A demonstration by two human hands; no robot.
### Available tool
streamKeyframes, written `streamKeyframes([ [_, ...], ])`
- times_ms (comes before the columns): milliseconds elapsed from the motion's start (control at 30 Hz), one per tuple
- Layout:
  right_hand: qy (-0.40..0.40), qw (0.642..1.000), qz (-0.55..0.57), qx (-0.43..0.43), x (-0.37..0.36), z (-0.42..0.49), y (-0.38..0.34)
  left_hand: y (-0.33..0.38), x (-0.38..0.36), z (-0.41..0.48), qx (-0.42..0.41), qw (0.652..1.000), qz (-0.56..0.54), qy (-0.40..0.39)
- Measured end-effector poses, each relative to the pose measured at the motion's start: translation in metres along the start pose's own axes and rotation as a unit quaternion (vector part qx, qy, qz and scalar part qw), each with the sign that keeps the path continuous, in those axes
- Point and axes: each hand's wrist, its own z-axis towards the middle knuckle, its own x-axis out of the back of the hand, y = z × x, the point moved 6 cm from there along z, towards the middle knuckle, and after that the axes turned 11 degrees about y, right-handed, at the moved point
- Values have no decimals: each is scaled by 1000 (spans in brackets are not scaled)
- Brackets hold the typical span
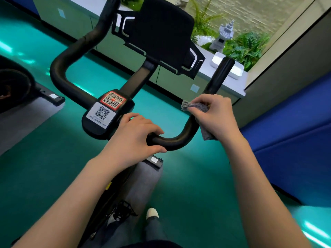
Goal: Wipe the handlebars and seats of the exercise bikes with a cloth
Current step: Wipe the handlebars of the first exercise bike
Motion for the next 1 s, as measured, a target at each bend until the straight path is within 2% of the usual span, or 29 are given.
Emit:
streamKeyframes([
  [100, -73, 997, -19, 20, -3, -3, -8, -4, -3, 2, -3, 1000, -14, -20],
  [200, -87, 996, -25, 28, 2, 11, -14, -7, -5, 2, -3, 999, -24, -24],
  [267, -105, 991, -69, 42, -1, 21, -16, -8, -6, 1, -3, 999, -31, -21],
  [400, -196, 967, -146, 66, -19, 32, -18, -7, -5, 1, -6, 999, -35, -11],
  [667, -348, 920, -167, 72, -46, 16, -29, -7, -2, 0, -7, 999, -42, -3],
  [800, -320, 931, -165, 62, -41, 17, -33, -9, -1, 1, -3, 999, -46, -6],
  [1000, -339, 921, -172, 89, -48, -15, -49, -10, -1, 2, -9, 998, -54, -6],
])
